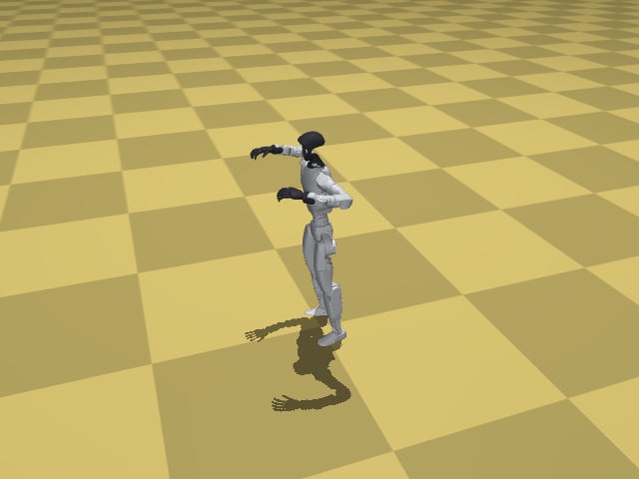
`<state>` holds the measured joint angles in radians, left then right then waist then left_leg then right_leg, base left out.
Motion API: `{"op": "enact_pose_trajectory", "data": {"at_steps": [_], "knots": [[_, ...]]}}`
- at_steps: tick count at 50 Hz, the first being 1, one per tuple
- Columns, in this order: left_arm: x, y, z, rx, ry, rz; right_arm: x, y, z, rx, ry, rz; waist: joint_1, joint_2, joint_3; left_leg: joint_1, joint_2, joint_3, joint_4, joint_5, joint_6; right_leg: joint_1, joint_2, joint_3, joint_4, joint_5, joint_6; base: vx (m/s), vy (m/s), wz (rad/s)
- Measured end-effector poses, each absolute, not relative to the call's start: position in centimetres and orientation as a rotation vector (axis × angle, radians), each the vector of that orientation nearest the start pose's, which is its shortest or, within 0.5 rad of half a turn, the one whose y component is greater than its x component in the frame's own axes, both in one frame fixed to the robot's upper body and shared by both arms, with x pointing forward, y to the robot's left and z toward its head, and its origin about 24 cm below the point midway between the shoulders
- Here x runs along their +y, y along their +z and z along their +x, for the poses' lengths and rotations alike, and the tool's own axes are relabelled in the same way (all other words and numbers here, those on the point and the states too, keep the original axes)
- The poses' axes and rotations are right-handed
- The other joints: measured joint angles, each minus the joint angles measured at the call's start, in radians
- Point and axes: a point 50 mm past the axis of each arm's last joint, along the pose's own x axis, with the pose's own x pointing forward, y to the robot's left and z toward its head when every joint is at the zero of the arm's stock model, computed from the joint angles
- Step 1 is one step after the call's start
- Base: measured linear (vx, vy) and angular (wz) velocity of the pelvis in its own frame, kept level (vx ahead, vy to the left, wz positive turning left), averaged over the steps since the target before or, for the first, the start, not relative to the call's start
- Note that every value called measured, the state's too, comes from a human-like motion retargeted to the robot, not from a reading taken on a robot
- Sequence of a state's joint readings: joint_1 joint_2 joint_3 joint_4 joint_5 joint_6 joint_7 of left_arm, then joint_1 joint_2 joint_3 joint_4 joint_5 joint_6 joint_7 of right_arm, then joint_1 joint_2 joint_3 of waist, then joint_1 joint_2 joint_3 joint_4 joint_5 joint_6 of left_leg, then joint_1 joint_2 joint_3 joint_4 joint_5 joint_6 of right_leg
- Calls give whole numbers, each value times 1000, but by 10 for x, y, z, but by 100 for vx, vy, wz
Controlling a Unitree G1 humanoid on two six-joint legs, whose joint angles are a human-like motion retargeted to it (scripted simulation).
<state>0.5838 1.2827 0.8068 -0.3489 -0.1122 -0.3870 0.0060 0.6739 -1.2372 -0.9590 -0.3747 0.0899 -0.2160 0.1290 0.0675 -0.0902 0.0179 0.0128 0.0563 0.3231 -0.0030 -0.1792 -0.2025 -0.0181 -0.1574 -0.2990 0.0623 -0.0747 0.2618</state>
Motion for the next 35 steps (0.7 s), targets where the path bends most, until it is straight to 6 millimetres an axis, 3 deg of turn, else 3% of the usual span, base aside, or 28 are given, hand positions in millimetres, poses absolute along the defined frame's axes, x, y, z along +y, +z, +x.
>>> {"op": "enact_pose_trajectory", "data": {"at_steps": [35], "knots": [[286, 287, 174, -639, -60, 1362, -318, 289, 158, -339, -59, -1454, -1, 11, -15, 6, 4, 12, 2, -13, -1, 3, 4, 8, -7, 2, 0, 0, 0, 0]]}}
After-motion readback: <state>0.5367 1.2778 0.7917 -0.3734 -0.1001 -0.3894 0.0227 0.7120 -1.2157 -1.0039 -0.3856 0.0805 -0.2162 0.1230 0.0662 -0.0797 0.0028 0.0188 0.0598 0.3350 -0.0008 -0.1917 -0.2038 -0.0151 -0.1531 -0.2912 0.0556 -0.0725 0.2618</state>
